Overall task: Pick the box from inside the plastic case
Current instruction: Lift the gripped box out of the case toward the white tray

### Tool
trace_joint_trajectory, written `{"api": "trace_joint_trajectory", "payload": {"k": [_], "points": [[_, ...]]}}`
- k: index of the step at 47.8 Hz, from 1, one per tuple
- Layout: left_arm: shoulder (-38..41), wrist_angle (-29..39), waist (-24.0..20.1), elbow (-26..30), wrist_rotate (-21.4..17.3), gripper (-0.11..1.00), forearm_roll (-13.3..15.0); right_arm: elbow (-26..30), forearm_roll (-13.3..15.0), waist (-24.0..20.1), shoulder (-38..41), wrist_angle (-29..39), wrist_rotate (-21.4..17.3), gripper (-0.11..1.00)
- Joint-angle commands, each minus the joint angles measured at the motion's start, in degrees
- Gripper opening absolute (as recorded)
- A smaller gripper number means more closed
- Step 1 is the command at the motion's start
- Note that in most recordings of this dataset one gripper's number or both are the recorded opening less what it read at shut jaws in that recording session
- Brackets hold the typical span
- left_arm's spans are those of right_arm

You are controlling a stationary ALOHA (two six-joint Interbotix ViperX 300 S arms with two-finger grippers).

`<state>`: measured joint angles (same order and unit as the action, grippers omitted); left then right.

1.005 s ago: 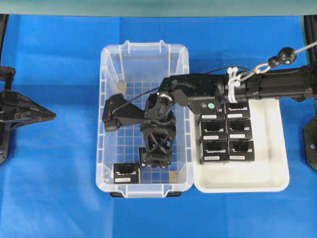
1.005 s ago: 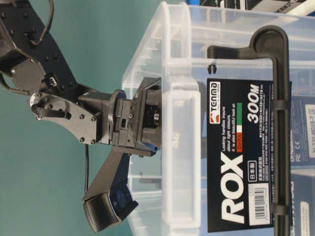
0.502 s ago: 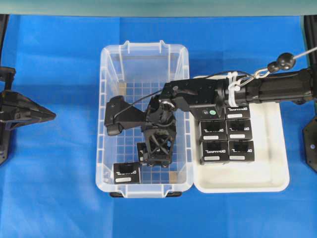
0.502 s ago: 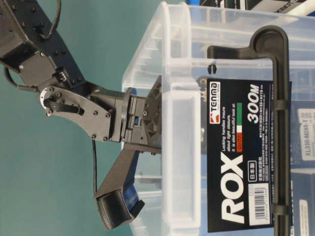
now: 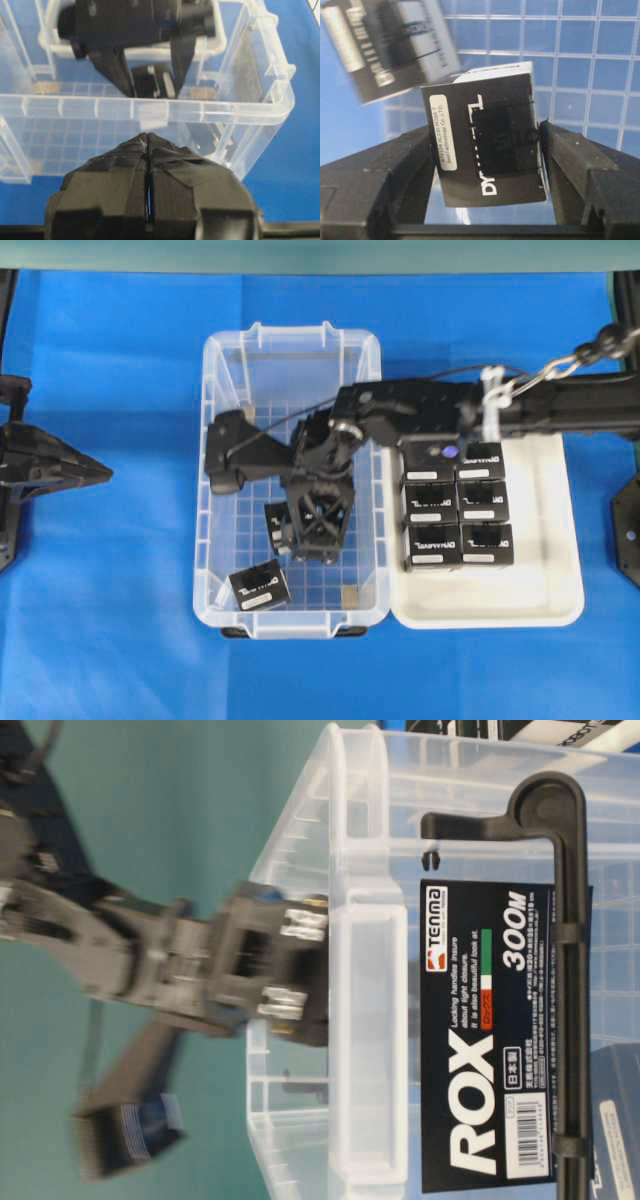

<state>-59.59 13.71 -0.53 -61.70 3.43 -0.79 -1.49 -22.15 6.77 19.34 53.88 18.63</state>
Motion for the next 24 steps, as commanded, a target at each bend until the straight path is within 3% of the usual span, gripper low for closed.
{"api": "trace_joint_trajectory", "payload": {"k": [1,13,24], "points": [[0.5,-0.4,-0.2,1.3,0.0,-0.07,-0.1,2.2,-0.1,1.1,-3.0,2.2,0.1,0.69],[0.1,-0.3,-0.2,1.3,0.0,-0.07,-0.2,9.9,-0.1,5.9,-12.3,12.8,-1.6,0.67],[0.1,-0.2,-0.2,1.3,0.1,-0.07,-0.2,9.5,0.0,11.7,-21.1,23.1,-2.2,0.67]]}}
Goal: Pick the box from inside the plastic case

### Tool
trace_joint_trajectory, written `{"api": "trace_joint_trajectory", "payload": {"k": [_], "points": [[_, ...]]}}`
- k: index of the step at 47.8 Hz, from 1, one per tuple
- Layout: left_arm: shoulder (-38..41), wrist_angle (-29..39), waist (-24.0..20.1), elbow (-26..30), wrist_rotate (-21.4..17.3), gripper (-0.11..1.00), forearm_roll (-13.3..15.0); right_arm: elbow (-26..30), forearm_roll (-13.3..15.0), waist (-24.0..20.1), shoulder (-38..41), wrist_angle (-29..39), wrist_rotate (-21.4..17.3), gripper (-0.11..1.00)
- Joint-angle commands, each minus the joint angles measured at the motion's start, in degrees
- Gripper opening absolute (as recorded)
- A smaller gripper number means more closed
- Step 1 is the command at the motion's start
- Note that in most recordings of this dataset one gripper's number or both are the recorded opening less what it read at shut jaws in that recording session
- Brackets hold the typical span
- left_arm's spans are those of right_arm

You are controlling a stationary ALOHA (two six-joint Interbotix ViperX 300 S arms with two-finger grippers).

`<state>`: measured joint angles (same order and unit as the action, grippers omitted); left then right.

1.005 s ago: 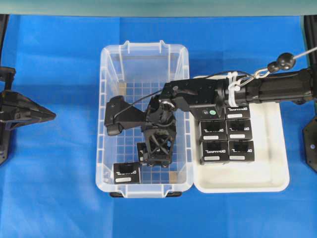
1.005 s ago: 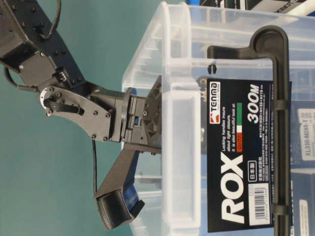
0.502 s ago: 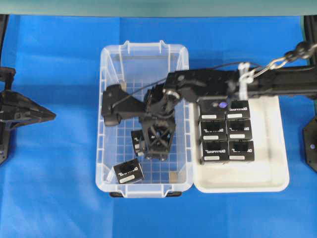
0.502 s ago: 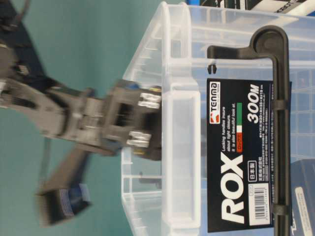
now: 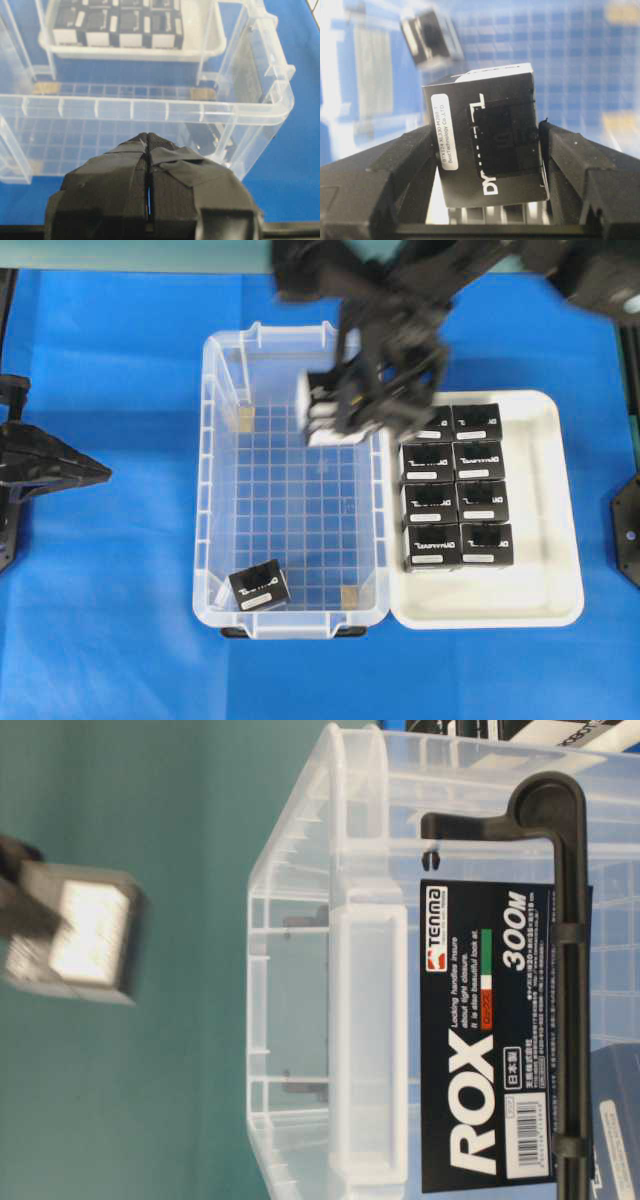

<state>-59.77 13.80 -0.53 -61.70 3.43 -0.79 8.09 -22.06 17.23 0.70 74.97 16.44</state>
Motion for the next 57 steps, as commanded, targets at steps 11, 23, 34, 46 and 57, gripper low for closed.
{"api": "trace_joint_trajectory", "payload": {"k": [11,23,34,46,57], "points": [[0.3,-0.3,-0.2,1.3,0.4,-0.07,-0.1,-7.4,0.4,5.1,-7.7,5.3,0.8,0.67],[0.3,-0.4,-0.2,1.3,1.1,-0.07,-0.1,-21.9,2.6,9.2,-13.3,1.0,6.6,0.67],[-0.3,-0.4,0.3,1.6,1.1,-0.07,-0.1,-32.8,6.1,9.5,-12.7,-9.9,12.2,0.67],[-1.0,-0.4,0.3,1.8,1.0,-0.07,-0.1,-39.0,6.3,9.6,-9.8,-18.8,15.0,0.67],[-1.0,-0.3,0.3,1.7,1.1,-0.07,-0.1,-42.5,6.4,9.6,-7.8,-22.5,15.4,0.67]]}}
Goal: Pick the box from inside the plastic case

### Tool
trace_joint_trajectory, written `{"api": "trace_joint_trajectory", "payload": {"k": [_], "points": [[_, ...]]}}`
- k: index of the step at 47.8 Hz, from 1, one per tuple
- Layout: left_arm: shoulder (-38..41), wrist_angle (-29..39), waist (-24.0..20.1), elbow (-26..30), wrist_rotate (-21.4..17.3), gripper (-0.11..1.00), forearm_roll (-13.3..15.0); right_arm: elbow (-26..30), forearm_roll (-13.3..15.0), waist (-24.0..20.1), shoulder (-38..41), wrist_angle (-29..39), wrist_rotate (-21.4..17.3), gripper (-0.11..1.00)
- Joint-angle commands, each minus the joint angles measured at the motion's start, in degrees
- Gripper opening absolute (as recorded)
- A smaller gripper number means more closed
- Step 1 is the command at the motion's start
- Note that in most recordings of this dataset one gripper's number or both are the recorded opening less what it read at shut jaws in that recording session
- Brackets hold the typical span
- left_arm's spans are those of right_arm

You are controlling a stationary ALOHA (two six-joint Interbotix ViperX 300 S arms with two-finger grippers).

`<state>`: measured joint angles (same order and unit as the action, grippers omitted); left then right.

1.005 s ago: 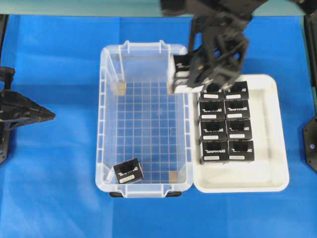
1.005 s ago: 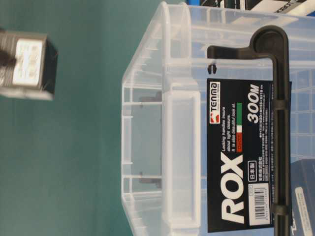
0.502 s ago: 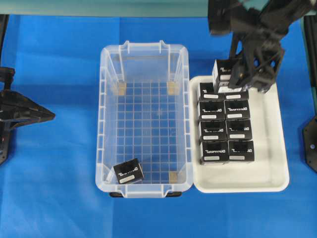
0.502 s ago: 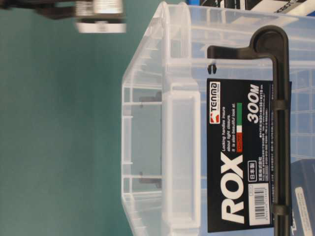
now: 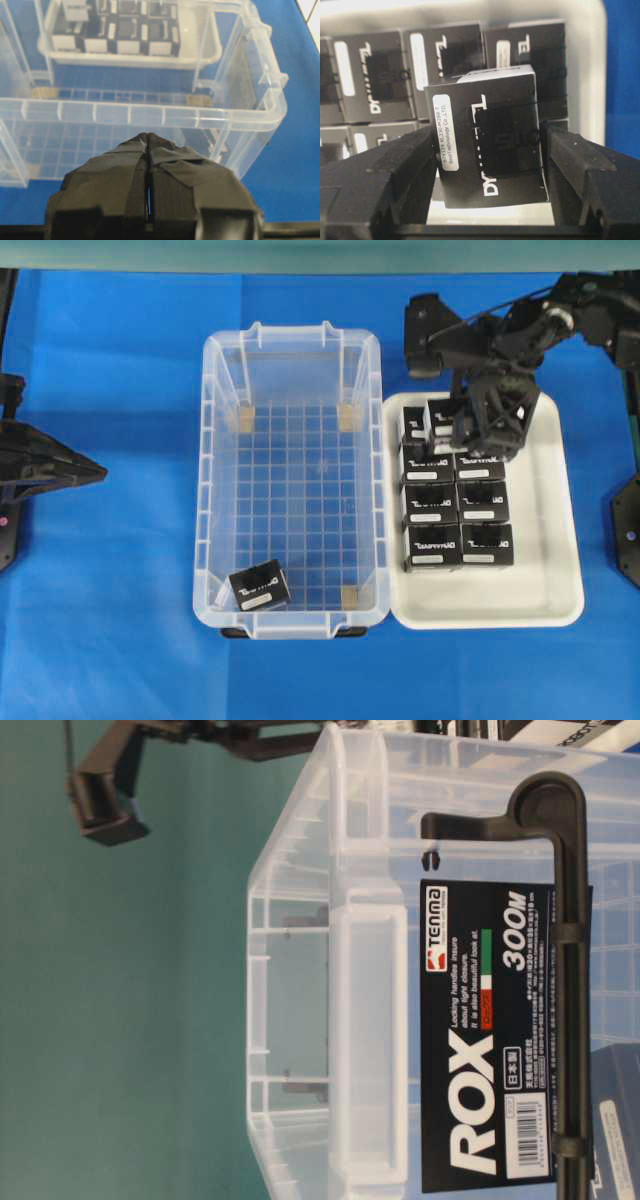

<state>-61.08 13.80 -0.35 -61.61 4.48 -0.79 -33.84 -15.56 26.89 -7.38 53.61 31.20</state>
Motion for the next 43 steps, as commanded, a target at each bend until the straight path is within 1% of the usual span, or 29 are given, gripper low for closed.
{"api": "trace_joint_trajectory", "payload": {"k": [1,3,14,33,34,37,39,42,43], "points": [[0.4,-0.4,0.1,1.6,0.0,-0.07,-0.1,-1.0,-0.1,-0.1,0.3,-1.4,0.6,0.67],[0.4,-0.4,0.1,1.7,0.0,-0.07,-0.1,-1.3,-0.1,-0.1,0.3,-1.9,0.6,0.65],[0.4,-0.3,0.1,1.7,0.0,-0.07,-0.1,-3.9,-0.1,0.2,0.1,-3.4,0.4,0.65],[0.4,-0.3,0.1,1.7,-0.1,-0.07,-0.2,-3.8,-0.2,0.2,0.1,-3.6,0.1,0.65],[0.4,-0.3,0.1,1.7,-0.1,-0.07,-0.2,-3.8,-0.2,0.2,0.0,-3.7,0.1,0.67],[0.4,-0.3,0.1,1.7,0.0,-0.07,-0.2,-3.8,-0.2,0.1,-0.1,-4.5,0.1,0.83],[0.4,-0.4,0.1,1.7,0.1,-0.07,-0.1,-3.8,-0.2,-0.3,-0.5,-5.2,0.4,0.91],[0.3,-0.4,0.1,1.7,0.0,-0.07,-0.1,-3.7,-0.2,-0.4,-1.0,-6.2,0.3,0.99],[0.2,-0.3,0.1,1.7,-0.1,-0.07,-0.1,-3.6,-0.2,-0.4,-1.1,-6.4,0.3,1.0]]}}
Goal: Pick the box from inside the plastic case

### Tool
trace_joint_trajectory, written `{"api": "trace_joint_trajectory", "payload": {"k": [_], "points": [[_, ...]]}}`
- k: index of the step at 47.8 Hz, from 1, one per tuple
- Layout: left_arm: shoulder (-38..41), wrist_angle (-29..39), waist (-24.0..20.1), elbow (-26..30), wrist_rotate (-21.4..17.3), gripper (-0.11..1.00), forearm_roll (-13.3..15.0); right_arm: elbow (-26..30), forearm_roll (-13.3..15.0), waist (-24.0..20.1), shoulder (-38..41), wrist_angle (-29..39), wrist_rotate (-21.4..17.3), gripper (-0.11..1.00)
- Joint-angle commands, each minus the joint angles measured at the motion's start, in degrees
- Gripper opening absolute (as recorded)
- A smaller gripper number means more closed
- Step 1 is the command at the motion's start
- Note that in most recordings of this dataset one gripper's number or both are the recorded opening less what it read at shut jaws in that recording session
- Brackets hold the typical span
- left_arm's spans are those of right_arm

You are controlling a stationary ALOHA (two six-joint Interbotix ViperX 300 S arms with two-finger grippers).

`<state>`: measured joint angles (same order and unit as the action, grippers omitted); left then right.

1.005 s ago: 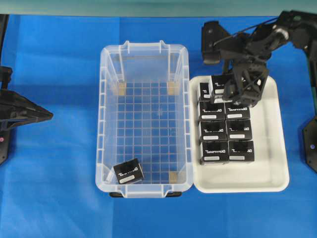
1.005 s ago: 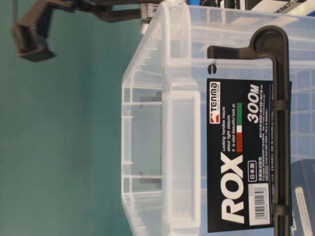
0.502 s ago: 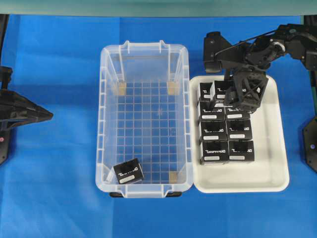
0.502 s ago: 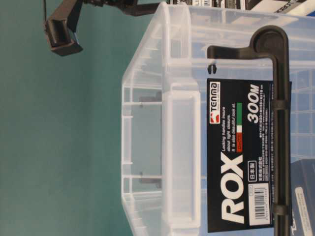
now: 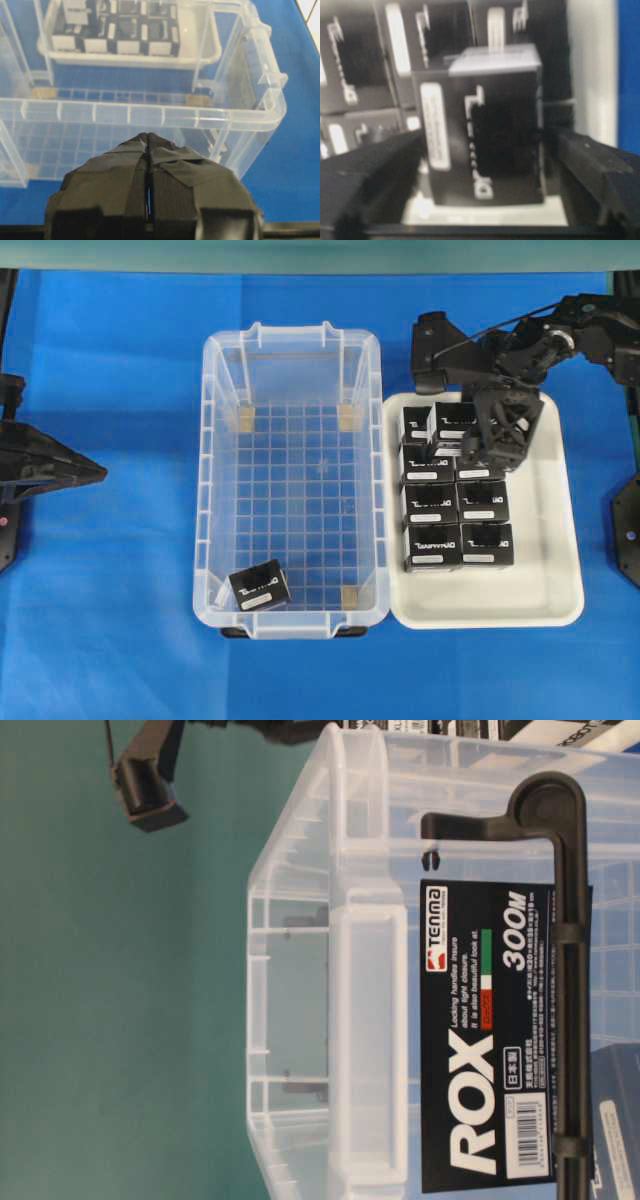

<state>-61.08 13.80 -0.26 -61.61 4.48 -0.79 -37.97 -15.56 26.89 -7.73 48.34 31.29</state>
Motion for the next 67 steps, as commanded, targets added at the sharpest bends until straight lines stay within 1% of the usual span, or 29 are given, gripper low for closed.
{"api": "trace_joint_trajectory", "payload": {"k": [1,8,13,21,26,30,35,39,46,50,55,60,67], "points": [[0.2,-0.3,0.1,1.8,-0.2,-0.07,-0.2,0.6,-0.2,-0.4,-1.1,-1.4,0.0,1.0],[0.2,-0.4,0.0,1.8,-0.4,-0.07,-0.1,2.1,-0.5,-0.4,-3.2,-1.3,-0.2,0.99],[0.2,-0.3,0.0,1.7,-0.4,-0.07,-0.2,3.8,-1.1,-0.4,-6.2,-0.5,-1.1,0.99],[0.2,1.1,0.0,1.7,-0.4,-0.07,-0.2,5.8,-1.3,-0.5,-11.0,-0.4,-3.9,0.99],[0.0,2.2,0.0,1.8,-0.3,-0.07,-0.2,6.0,-1.3,-1.0,-14.2,-1.0,-5.6,0.99],[-0.4,2.3,0.0,1.8,-0.4,-0.07,-0.2,5.6,-1.4,-1.5,-17.2,-2.7,-7.2,0.99],[-0.9,2.3,-0.1,1.9,-0.6,-0.07,-0.2,4.2,-1.8,-2.1,-20.8,-6.6,-9.1,0.99],[-1.1,2.3,-0.1,1.9,-0.5,-0.07,-0.2,2.3,-2.3,-2.9,-24.1,-11.3,-10.4,0.99],[-1.1,2.3,-0.1,1.9,-0.4,-0.07,-0.1,-2.5,-2.5,-5.0,-31.1,-21.8,-12.3,0.99],[-1.1,2.3,-0.1,1.8,-0.5,-0.07,-0.2,-4.1,-2.5,-6.0,-34.1,-25.1,-13.7,0.99],[-1.1,2.3,-0.1,1.8,-0.6,-0.07,-0.2,-5.6,-2.5,-7.2,-37.4,-26.7,-15.7,0.99],[-1.1,2.3,-0.1,1.8,-0.6,-0.07,-0.2,-6.9,-2.5,-8.5,-39.6,-26.7,-17.3,0.99],[-1.1,2.3,-0.1,1.8,-0.5,-0.07,-0.1,-8.2,-2.5,-9.9,-41.7,-27.0,-18.5,0.99]]}}
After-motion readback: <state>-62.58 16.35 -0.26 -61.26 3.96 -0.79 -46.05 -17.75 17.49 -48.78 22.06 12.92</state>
